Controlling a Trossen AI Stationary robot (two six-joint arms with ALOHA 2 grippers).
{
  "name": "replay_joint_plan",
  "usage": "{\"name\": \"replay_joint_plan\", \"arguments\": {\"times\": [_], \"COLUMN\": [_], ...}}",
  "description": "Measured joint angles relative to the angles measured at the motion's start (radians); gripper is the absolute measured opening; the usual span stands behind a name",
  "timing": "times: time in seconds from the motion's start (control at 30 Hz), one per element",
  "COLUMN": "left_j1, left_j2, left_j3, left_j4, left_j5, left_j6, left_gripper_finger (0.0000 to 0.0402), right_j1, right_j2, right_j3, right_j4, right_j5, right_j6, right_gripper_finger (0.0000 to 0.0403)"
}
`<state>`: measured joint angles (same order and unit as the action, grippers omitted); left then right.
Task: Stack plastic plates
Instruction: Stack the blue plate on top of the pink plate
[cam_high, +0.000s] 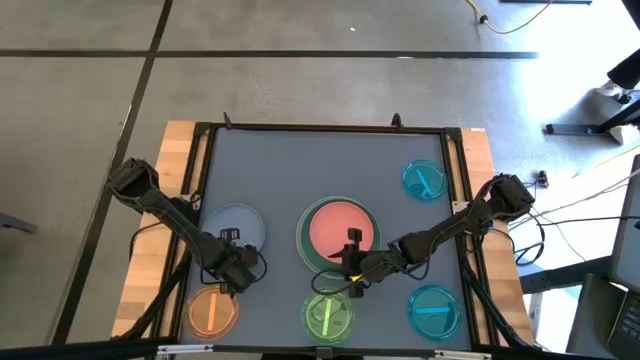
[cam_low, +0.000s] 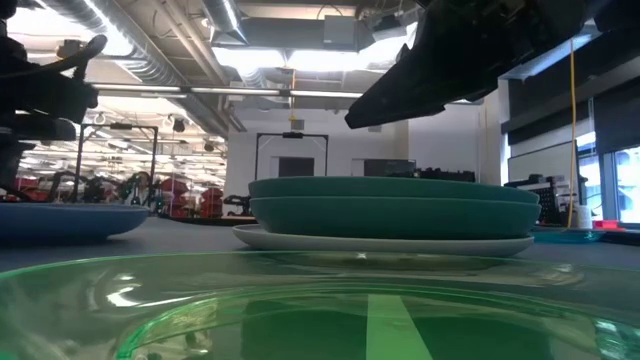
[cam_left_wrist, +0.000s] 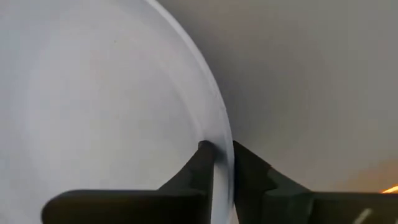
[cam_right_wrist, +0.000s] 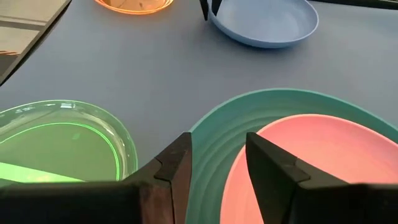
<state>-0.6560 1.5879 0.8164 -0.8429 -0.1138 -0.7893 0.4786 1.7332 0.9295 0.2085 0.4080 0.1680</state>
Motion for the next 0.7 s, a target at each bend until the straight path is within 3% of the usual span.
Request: {"name": "replay_joint_plan", "arguments": {"times": [0.5, 0.7], "left_j1": [0.001, 0.004], "left_j2": [0.004, 0.004], "left_j3": [0.200, 0.252], "left_j4": [-0.269, -0.279], "left_j5": [-0.172, -0.230], "left_j6": [0.045, 0.120], "left_gripper_finger": [0.0008, 0.0007], "right_j1": [0.000, 0.000], "right_j2": [-0.068, -0.130], "right_j3": [0.000, 0.001], "right_j4": [-0.094, -0.176], "right_j5": [-0.018, -0.016], "right_j6": [0.036, 0.039], "right_gripper_finger": [0.0140, 0.0140]}}
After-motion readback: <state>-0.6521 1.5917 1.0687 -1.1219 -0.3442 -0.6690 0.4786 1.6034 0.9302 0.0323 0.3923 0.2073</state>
